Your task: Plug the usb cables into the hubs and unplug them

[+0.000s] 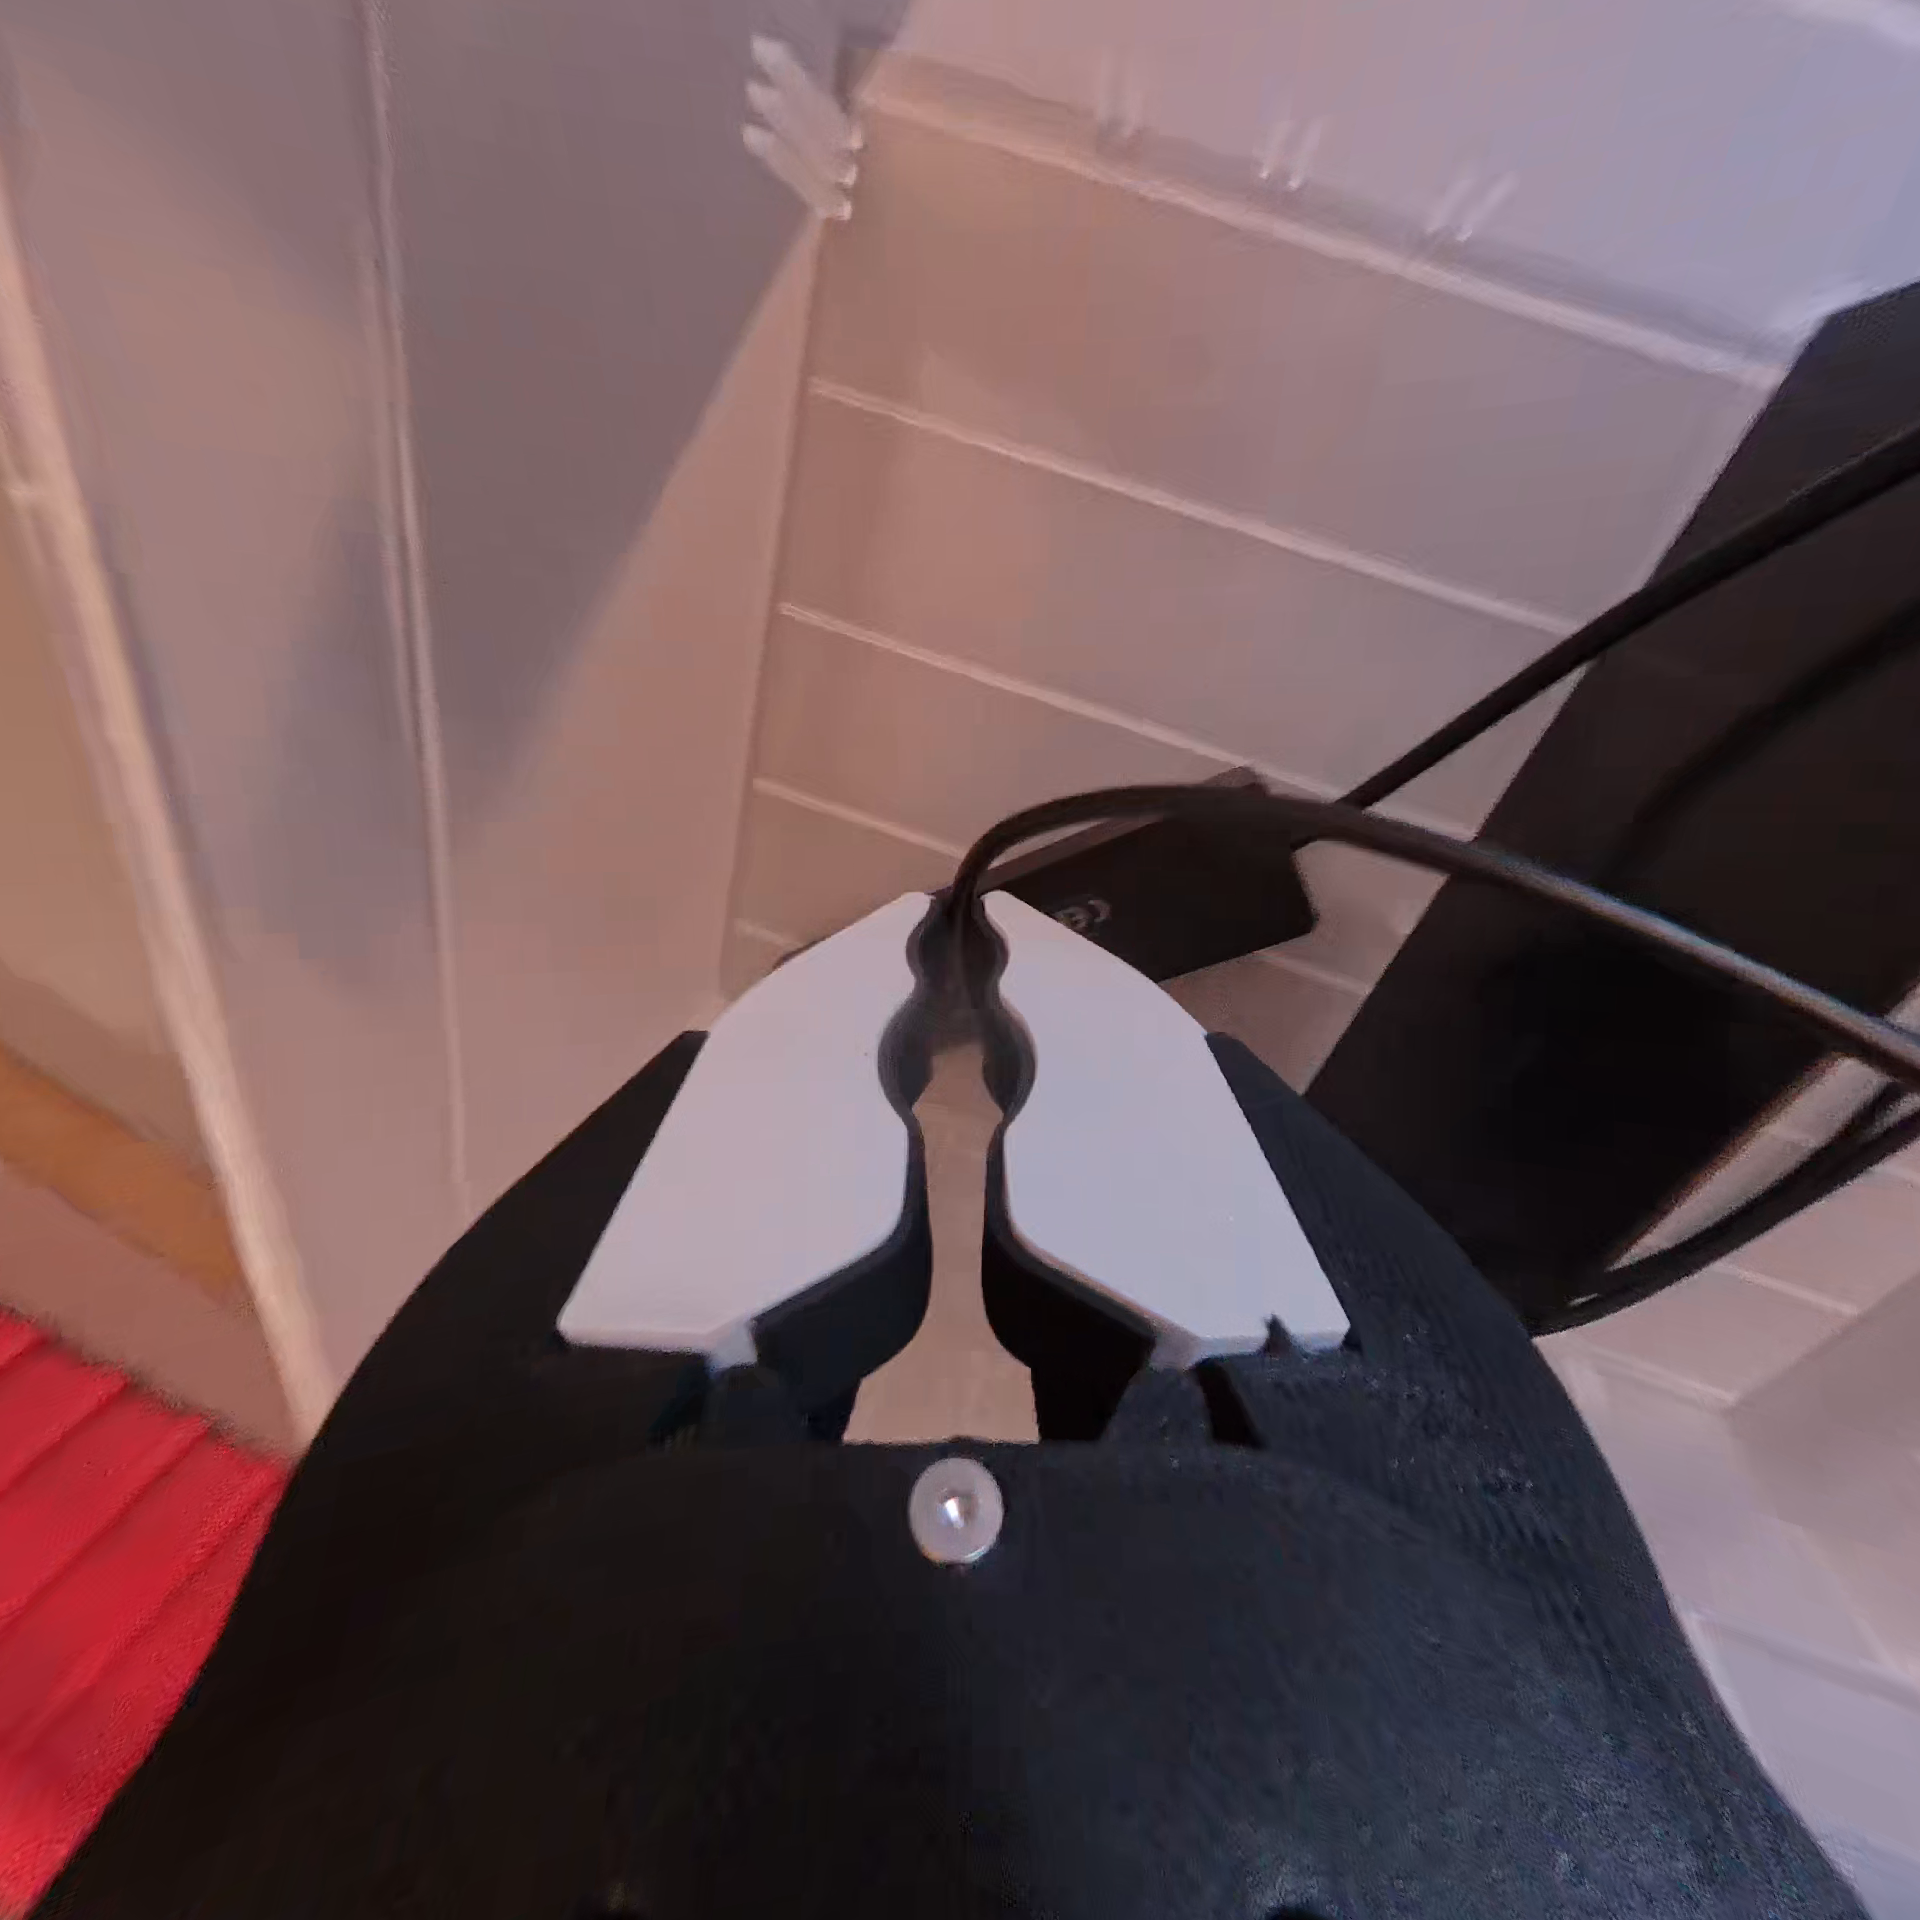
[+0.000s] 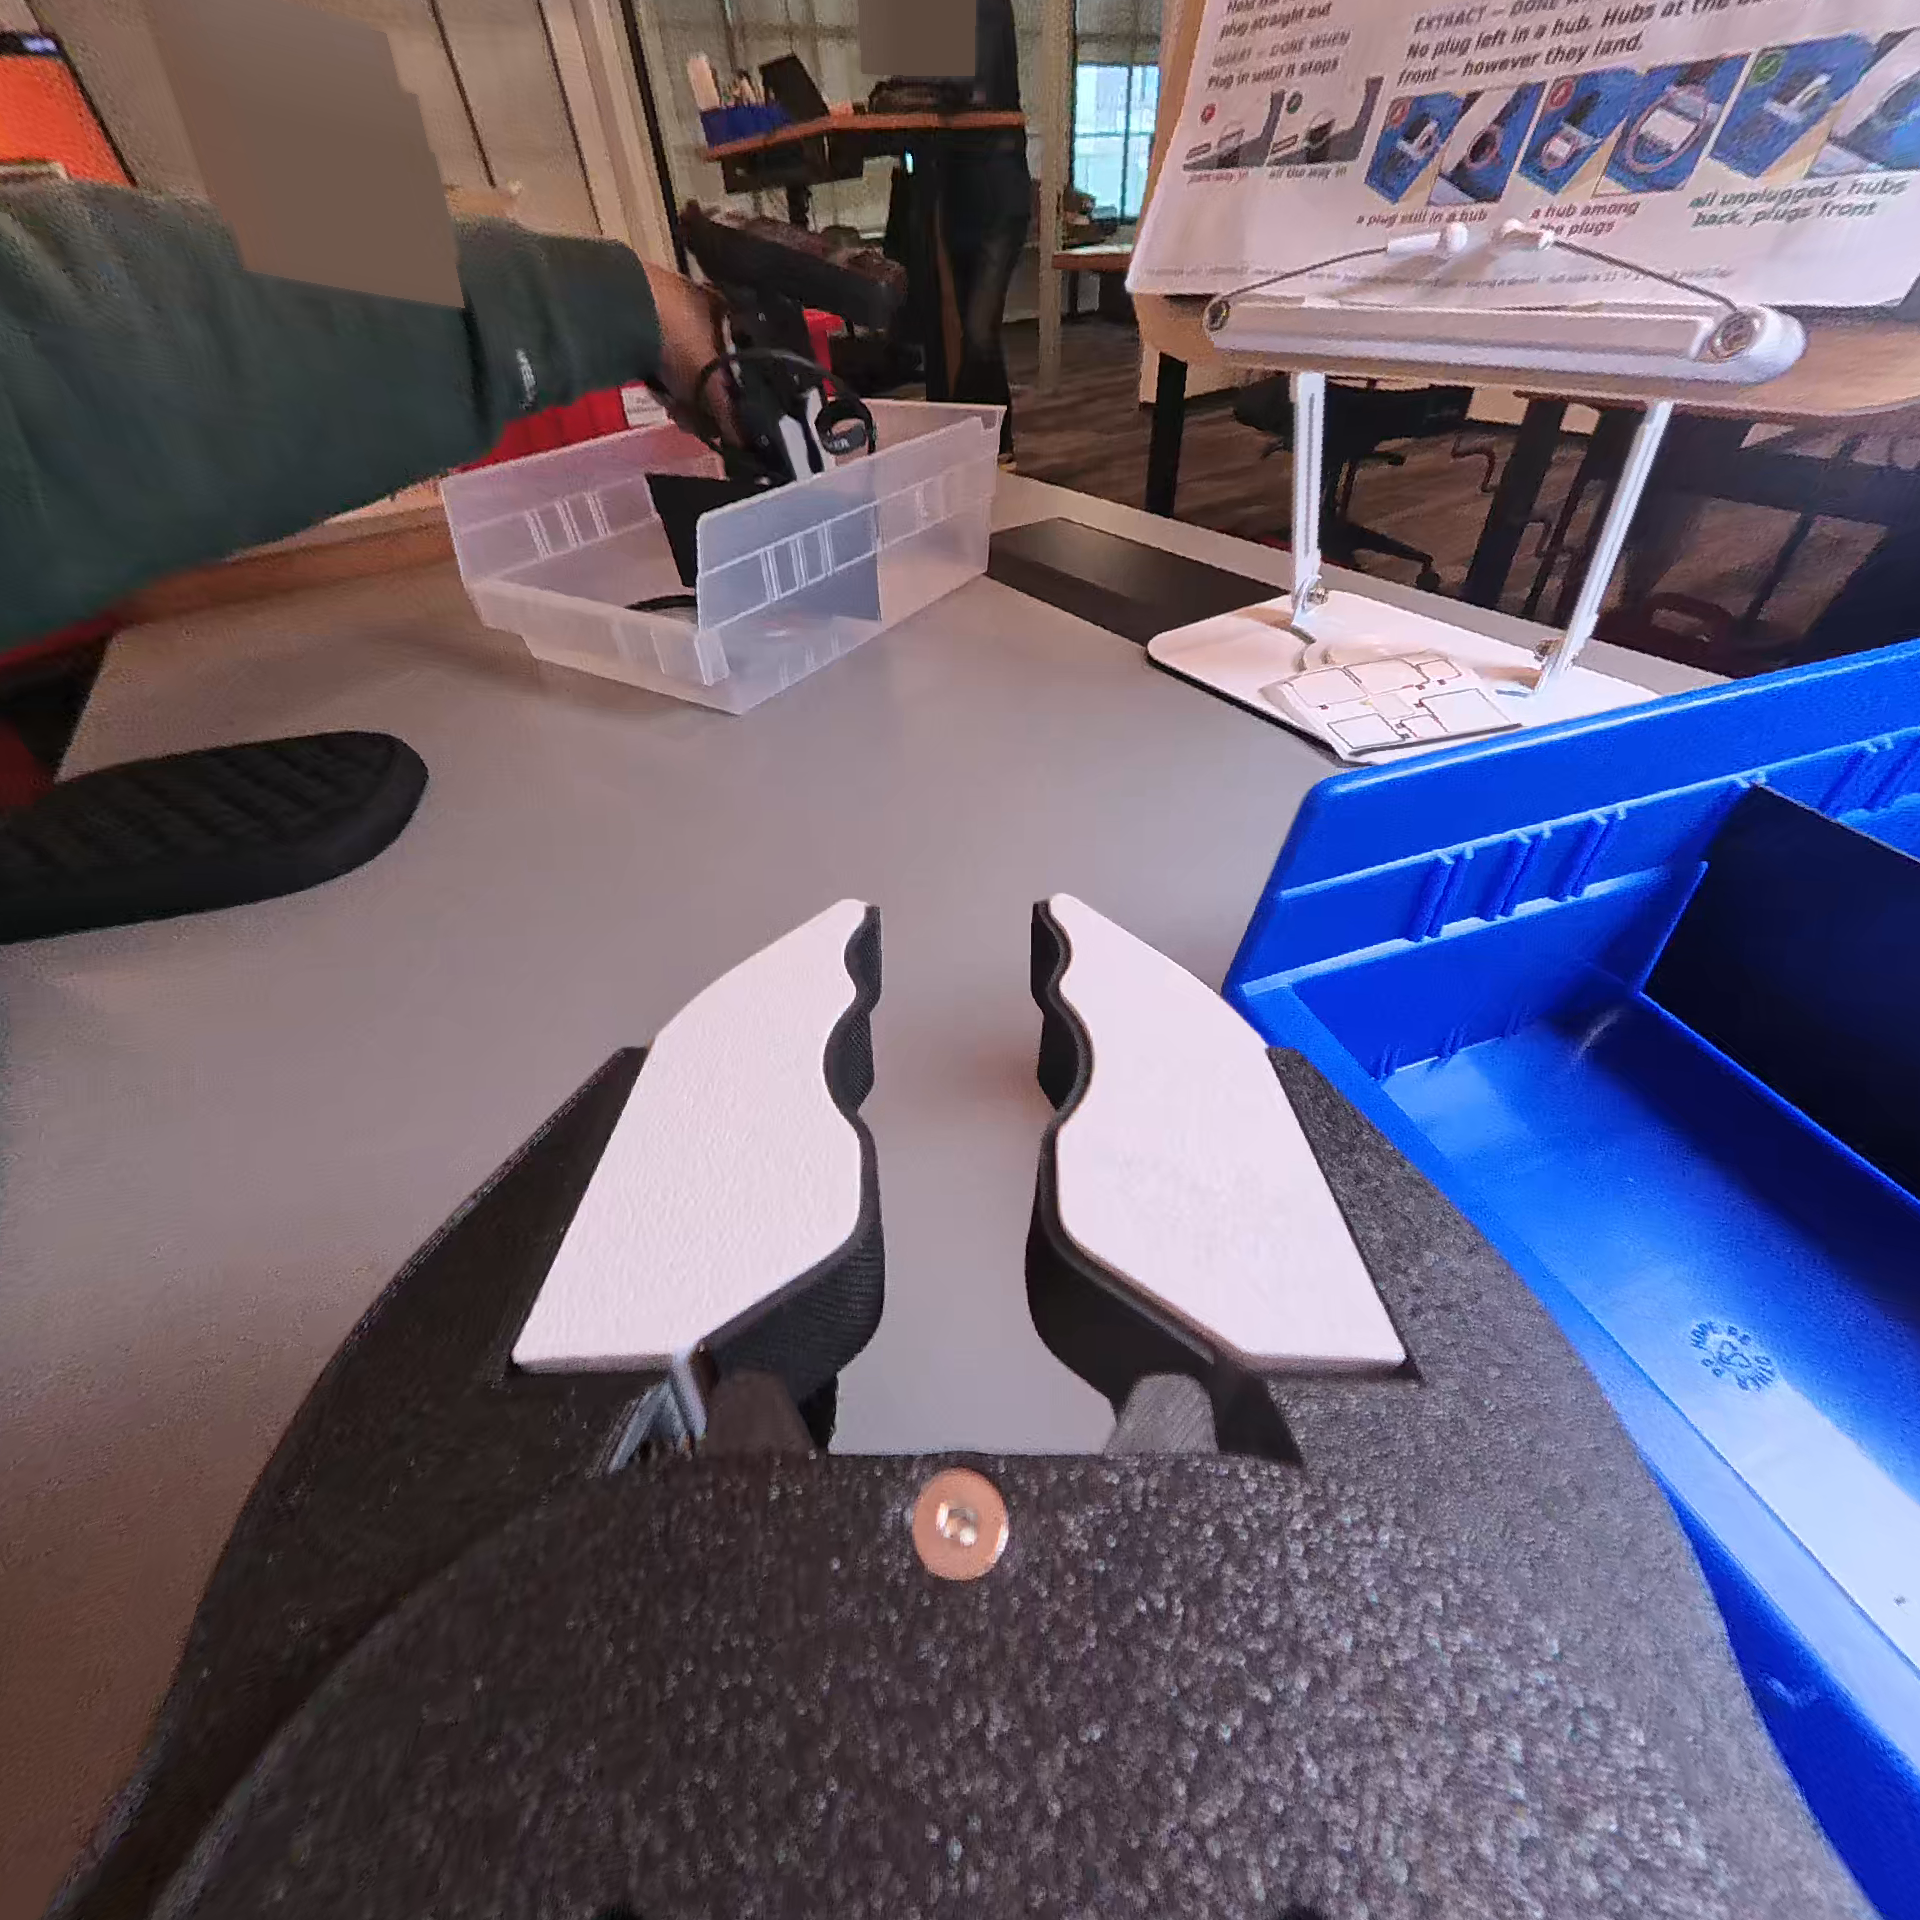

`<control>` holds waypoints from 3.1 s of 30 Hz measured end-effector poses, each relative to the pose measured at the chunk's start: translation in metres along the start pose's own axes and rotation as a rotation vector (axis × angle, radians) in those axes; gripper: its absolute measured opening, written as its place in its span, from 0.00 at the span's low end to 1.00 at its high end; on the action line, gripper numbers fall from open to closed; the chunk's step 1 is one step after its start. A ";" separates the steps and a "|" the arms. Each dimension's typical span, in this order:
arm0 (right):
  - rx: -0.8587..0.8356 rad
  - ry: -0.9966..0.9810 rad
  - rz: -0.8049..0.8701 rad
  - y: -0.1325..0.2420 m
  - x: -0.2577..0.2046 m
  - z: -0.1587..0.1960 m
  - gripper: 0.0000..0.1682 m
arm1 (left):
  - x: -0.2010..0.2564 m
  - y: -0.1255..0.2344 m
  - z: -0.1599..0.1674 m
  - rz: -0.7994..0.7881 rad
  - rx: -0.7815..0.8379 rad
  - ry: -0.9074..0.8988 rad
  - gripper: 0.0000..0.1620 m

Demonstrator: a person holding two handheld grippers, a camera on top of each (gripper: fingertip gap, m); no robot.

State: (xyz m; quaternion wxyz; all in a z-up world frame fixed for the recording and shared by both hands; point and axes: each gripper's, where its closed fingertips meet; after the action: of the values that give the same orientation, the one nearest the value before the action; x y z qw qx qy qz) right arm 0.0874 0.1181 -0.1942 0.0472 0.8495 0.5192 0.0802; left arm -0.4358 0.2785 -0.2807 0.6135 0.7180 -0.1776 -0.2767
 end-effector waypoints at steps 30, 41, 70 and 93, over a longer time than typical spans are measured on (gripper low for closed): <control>-0.002 0.223 -0.110 -0.094 -0.080 -0.068 0.38 | 0.198 0.531 -0.090 -0.172 1.420 -0.252 0.03; 0.051 0.301 0.026 -0.201 -0.097 -0.096 0.58 | 0.324 0.581 -0.087 0.167 1.618 -0.426 0.03; -0.076 -0.082 -1.007 -0.086 -0.227 -0.031 0.00 | 0.287 0.506 -0.109 0.349 1.596 -0.245 0.02; -0.057 0.392 -0.063 -0.040 -0.021 -0.095 0.00 | 0.391 0.170 0.007 0.823 0.805 -0.455 0.40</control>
State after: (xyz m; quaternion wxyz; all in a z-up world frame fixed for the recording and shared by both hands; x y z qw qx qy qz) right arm 0.0253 0.1179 -0.1092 -0.0283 0.7992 0.5426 0.2570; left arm -0.1196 0.0094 -0.1846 0.2975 0.6887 -0.6570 -0.0748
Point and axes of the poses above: each gripper's, where its closed fingertips meet, y back along the fingers, z out of its underside, x = y × z across the jaws, and after that the axes turned 8 degrees about y, right-handed
